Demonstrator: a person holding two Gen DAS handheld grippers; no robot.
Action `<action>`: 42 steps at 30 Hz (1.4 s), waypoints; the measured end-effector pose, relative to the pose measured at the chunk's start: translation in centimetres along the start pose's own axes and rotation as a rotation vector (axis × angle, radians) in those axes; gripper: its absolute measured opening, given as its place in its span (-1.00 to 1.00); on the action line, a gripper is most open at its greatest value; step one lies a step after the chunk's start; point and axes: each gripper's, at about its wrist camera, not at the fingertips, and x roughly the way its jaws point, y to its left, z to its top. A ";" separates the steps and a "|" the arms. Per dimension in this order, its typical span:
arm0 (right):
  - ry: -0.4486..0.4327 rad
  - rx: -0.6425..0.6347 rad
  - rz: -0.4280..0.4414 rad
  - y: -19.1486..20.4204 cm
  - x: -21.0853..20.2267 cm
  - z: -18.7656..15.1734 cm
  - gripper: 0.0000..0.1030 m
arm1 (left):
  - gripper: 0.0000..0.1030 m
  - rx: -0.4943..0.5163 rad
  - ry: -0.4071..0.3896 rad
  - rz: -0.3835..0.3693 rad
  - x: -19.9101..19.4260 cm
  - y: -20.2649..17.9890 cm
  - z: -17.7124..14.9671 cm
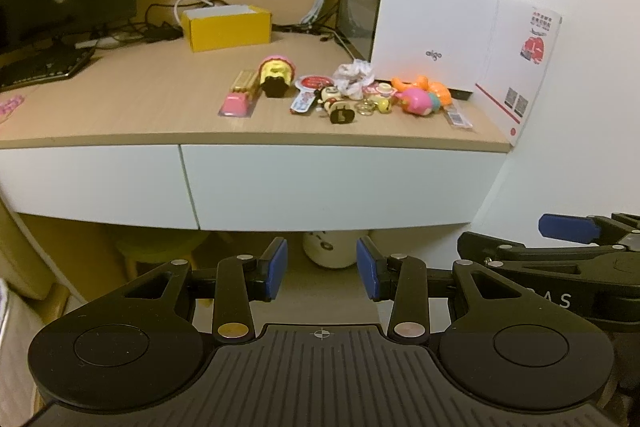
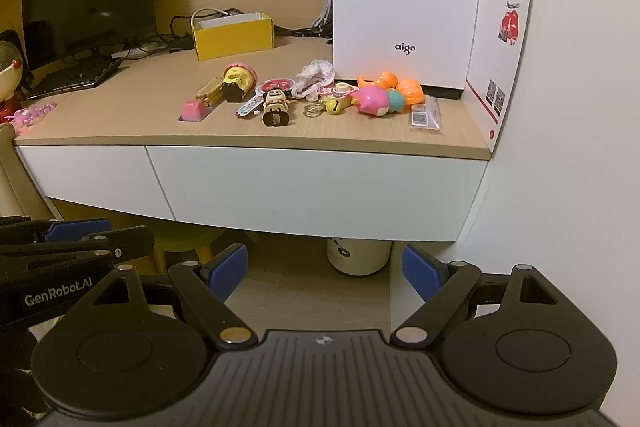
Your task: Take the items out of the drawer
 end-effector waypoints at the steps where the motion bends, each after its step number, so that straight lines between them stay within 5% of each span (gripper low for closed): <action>1: 0.002 0.003 0.000 0.0 0.1 -0.1 0.65 | -0.18 0.001 0.004 -0.003 0.1 -0.1 -0.1; 42: 0.039 0.024 0.021 -0.6 0.8 -0.6 0.65 | -0.18 -0.017 0.019 -0.022 0.5 0.0 -0.6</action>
